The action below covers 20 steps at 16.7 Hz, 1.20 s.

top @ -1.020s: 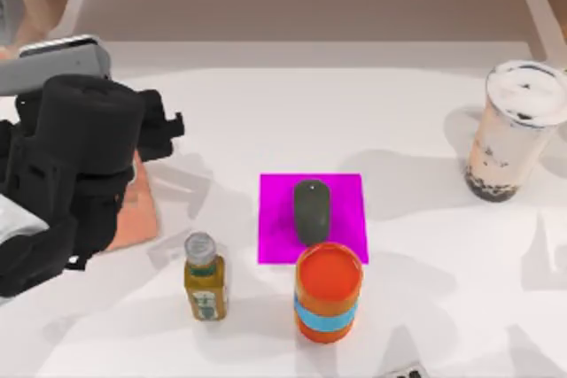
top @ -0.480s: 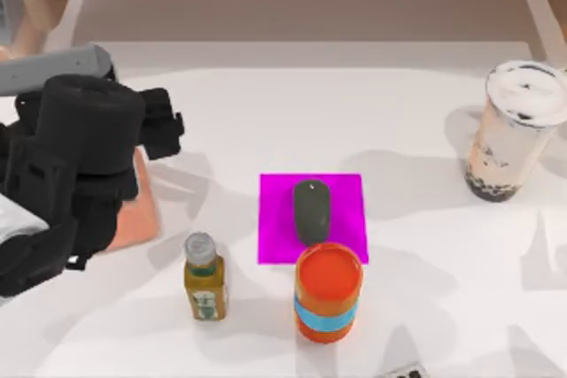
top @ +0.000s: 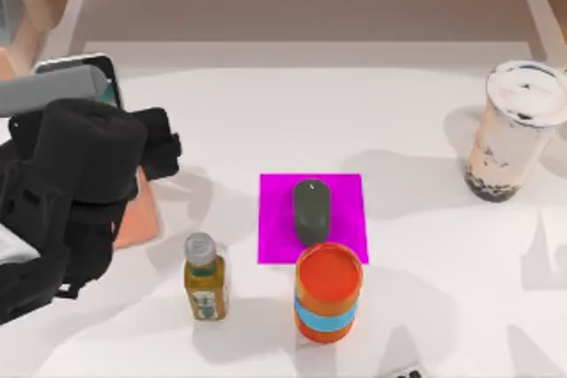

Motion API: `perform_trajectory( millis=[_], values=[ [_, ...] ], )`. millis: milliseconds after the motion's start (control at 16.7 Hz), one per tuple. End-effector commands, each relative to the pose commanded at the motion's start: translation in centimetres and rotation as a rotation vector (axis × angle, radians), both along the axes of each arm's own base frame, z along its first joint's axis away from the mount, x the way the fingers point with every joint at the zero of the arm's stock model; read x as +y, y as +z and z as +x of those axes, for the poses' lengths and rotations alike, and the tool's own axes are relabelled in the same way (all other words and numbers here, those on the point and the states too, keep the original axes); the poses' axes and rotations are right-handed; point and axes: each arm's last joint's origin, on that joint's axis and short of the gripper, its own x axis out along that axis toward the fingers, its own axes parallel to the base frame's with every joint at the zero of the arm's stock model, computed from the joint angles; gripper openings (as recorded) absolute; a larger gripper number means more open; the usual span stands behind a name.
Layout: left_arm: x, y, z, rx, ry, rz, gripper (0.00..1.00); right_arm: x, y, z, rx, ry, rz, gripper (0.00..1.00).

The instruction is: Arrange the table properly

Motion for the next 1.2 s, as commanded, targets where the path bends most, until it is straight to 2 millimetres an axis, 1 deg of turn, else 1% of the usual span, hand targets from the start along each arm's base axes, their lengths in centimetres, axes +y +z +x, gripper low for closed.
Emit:
perform_trajectory(
  millis=[120, 420, 540, 660, 840, 1020, 1200],
  values=[
    [0.0, 0.1, -0.8, -0.007, -0.001, -0.01, 1.0, 0.0, 0.0, 0.0, 0.0, 0.0, 0.0, 1.0],
    [0.1, 0.2, -0.7, -0.008, 0.002, -0.011, 1.0, 0.0, 0.0, 0.0, 0.0, 0.0, 0.0, 1.0],
    [0.7, 0.5, -0.8, -0.021, 0.01, -0.025, 1.0, 0.0, 0.0, 0.0, 0.0, 0.0, 0.0, 1.0],
    [2.1, 1.0, -1.1, -0.046, 0.021, -0.048, 1.0, 0.0, 0.0, 0.0, 0.0, 0.0, 0.0, 1.0],
    [4.9, 1.4, -2.3, -0.085, 0.021, -0.078, 1.0, 0.0, 0.0, 0.0, 0.0, 0.0, 0.0, 1.0],
    [7.5, 0.7, -4.1, -0.116, -0.017, -0.086, 1.0, 0.0, 0.0, 0.0, 0.0, 0.0, 0.0, 1.0],
    [9.6, -0.4, -6.4, -0.187, -0.089, -0.079, 1.0, 0.0, 0.0, 0.0, 0.0, 0.0, 0.0, 1.0]
  ],
)
